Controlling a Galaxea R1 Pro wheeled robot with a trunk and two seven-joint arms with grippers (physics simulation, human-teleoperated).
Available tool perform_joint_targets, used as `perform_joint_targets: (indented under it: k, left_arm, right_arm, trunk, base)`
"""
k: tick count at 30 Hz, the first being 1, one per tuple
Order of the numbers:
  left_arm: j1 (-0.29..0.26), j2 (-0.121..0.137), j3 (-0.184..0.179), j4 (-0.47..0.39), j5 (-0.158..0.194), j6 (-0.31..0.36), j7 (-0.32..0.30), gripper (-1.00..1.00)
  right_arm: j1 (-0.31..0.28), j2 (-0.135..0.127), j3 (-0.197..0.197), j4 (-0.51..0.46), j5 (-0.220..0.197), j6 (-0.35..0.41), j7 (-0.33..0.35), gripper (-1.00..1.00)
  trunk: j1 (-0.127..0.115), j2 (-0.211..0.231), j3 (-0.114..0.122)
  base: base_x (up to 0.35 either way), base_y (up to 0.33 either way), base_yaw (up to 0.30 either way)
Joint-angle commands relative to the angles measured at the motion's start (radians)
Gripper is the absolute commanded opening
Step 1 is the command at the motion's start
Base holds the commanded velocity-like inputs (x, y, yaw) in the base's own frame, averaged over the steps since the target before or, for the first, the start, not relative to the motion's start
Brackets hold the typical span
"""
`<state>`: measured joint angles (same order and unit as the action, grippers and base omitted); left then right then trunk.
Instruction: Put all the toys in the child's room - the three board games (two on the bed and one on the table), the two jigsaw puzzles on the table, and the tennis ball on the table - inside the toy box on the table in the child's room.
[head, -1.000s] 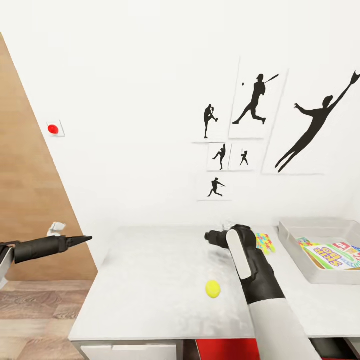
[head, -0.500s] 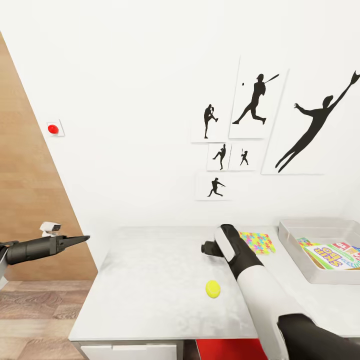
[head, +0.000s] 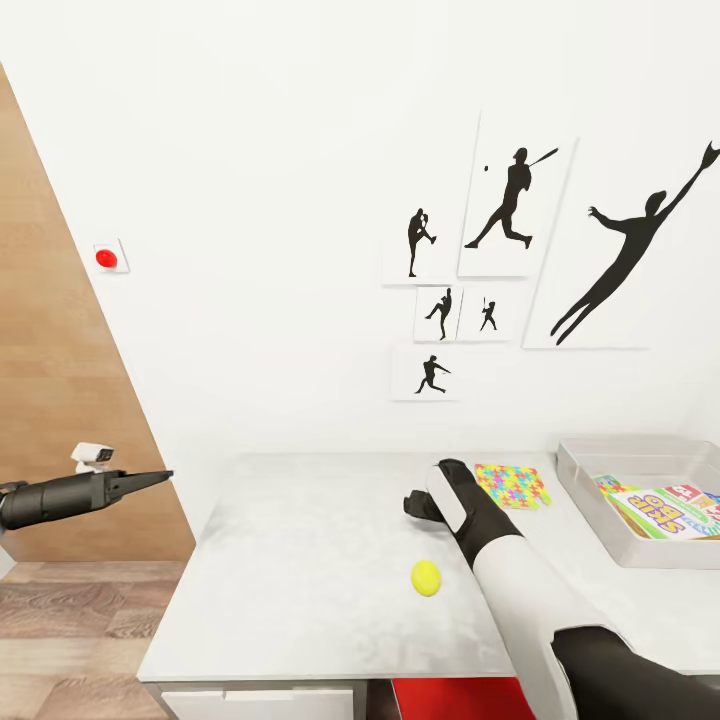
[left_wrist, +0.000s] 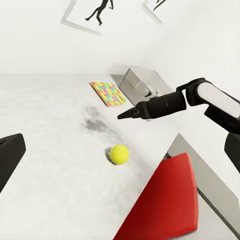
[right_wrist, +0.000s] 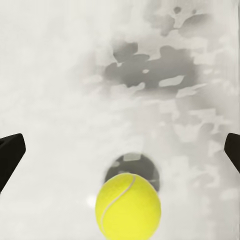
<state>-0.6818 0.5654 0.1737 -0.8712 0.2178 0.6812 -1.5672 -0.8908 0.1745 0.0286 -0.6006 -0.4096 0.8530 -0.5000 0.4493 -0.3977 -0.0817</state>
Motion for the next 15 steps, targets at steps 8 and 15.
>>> perform_joint_targets:
  k: [8, 15]
  left_arm:
    - [-0.001, 0.008, 0.0, 0.0, 0.004, 0.012, -0.004, 1.0]
    - [-0.001, 0.01, 0.0, 0.0, 0.006, 0.026, -0.004, 1.0]
  right_arm:
    - [0.002, 0.0, 0.004, 0.0, -0.014, -0.004, -0.009, 1.0]
    - [0.003, 0.0, 0.002, 0.001, -0.015, 0.002, -0.009, 1.0]
  trunk:
    - [0.001, -0.002, -0.004]
    - [0.001, -0.002, -0.014]
  base:
    - [0.0, 0.0, 0.0]
    - [0.0, 0.0, 0.0]
